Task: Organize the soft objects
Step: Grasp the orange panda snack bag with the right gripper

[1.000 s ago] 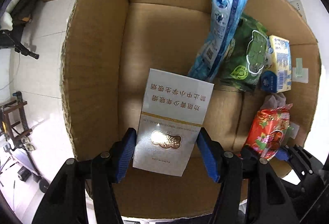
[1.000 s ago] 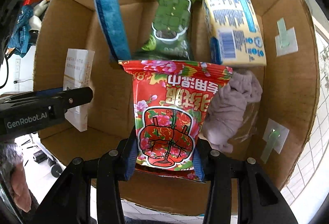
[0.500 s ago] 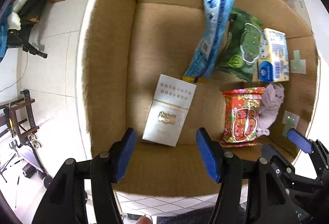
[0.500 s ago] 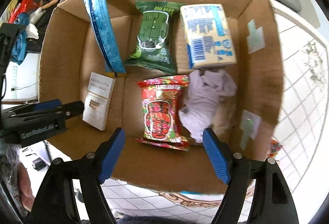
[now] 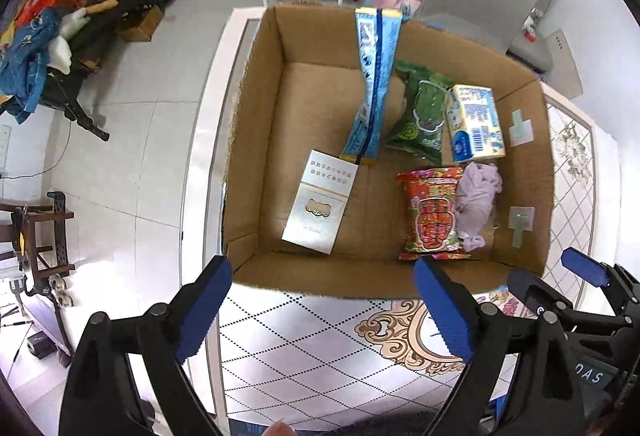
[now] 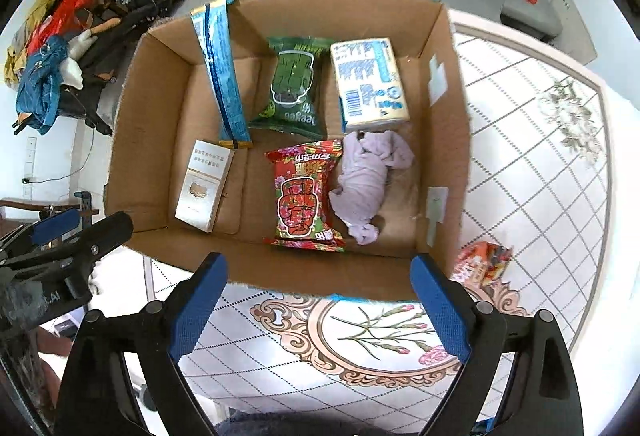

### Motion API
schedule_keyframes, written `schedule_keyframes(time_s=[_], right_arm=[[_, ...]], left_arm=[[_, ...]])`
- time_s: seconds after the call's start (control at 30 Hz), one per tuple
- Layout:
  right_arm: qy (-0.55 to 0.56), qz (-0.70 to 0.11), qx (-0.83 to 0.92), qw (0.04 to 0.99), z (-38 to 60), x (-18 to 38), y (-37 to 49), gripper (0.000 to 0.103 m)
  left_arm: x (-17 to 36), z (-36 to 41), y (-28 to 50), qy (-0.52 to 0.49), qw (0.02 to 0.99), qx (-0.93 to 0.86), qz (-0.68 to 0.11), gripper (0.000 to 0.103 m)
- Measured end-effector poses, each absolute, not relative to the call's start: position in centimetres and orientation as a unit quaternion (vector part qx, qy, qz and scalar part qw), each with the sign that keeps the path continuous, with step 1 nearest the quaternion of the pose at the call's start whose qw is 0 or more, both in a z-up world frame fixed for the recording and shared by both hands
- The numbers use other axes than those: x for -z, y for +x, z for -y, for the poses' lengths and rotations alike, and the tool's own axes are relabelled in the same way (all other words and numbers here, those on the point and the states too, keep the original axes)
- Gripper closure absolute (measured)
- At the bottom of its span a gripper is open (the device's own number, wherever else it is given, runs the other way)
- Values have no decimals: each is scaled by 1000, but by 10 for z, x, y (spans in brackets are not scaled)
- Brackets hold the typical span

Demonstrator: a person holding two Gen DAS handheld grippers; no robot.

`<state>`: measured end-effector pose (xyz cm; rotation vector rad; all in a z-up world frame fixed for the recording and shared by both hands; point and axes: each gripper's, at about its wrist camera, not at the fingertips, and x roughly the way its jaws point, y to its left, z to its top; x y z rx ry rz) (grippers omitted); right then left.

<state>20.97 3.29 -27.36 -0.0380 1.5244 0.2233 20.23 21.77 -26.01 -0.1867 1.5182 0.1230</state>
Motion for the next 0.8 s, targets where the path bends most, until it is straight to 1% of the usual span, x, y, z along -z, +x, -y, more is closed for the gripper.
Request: schedule_keyframes(time_s=[0.03, 0.1, 0.13, 0.33, 0.5, 0.63, 0.7, 0.8], right_arm=[[-23, -683, -99, 723, -32, 268, 207, 8], [-31, -672, -97, 734, -28, 251, 201, 8], [-32, -667, -98, 738, -28, 247, 198, 8], [-16, -652, -106, 750, -22, 223, 188, 8], [35, -648, -108, 753, 11, 213, 180, 8], [72, -660, -64, 745, 71, 228, 179, 8], [84, -676, -27, 732, 105, 246, 182, 8], [123, -702, 19, 701, 150, 288, 187, 8]], left_arm=[[256, -216, 199, -87, 725, -55, -681, 9], [251, -215, 194, -86, 732, -59, -673, 3], [248, -213, 192, -87, 738, -62, -667, 2], [226, -209, 179, -94, 761, -77, -637, 2], [216, -201, 175, -90, 769, -78, -628, 2], [224, -187, 178, -81, 763, -70, -637, 2], [235, -179, 181, -82, 755, -62, -647, 2], [254, -166, 189, -79, 744, -58, -661, 2]])
